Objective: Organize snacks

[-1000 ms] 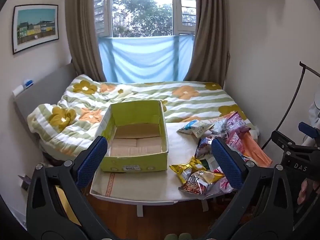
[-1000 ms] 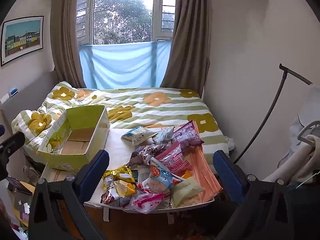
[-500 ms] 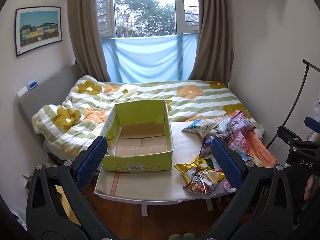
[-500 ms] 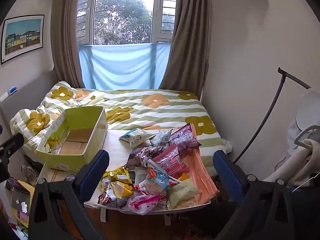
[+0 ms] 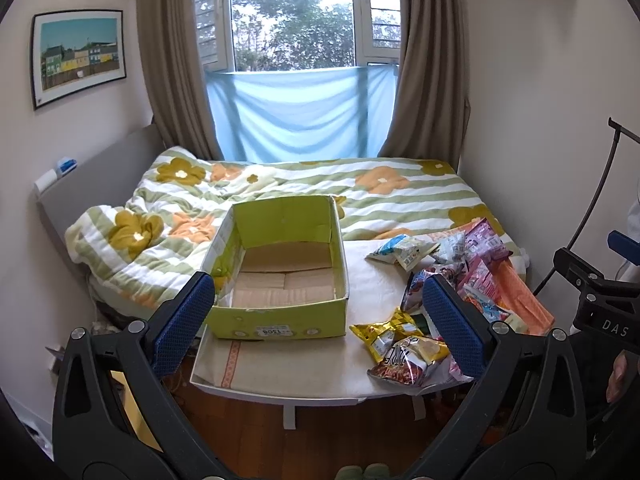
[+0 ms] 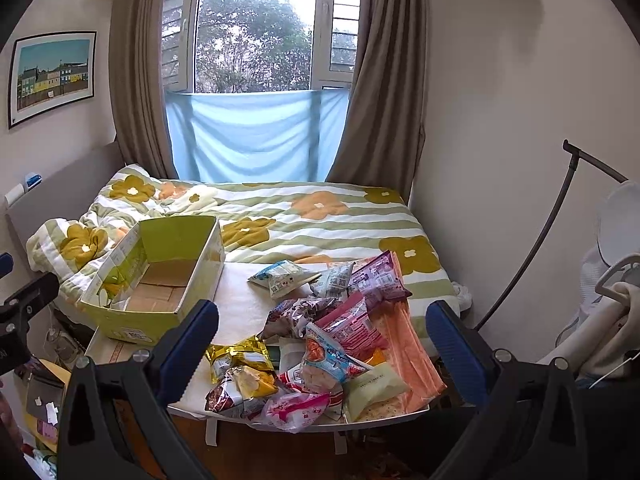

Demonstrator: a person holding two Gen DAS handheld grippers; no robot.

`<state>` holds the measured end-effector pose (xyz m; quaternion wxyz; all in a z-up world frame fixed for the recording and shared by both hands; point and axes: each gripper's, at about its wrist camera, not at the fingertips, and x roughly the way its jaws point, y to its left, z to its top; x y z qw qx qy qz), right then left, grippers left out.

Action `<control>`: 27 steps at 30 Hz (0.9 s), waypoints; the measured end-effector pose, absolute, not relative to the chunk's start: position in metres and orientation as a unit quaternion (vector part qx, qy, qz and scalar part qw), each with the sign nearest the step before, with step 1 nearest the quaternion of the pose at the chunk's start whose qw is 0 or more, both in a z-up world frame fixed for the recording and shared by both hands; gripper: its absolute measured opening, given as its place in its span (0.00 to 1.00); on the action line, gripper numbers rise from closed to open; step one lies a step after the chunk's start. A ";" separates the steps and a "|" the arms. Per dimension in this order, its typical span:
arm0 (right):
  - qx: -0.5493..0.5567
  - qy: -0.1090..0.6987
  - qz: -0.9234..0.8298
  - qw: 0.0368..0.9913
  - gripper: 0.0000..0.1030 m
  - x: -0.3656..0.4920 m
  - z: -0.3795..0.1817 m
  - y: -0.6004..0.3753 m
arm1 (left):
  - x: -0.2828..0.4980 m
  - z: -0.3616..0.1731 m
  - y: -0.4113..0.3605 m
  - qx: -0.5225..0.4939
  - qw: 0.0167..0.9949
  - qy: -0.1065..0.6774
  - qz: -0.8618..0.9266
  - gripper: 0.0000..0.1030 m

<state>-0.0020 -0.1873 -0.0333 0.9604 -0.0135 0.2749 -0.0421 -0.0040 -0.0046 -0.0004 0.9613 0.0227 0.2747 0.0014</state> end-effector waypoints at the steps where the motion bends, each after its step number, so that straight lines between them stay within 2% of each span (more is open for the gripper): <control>1: -0.013 0.275 -0.042 0.960 1.00 -0.002 -0.033 -0.187 | -0.004 0.000 -0.005 0.023 0.961 0.275 0.002 1.00; 27: -0.008 0.275 -0.047 0.960 1.00 -0.006 -0.034 -0.189 | -0.002 0.001 -0.004 0.024 0.960 0.279 -0.007 1.00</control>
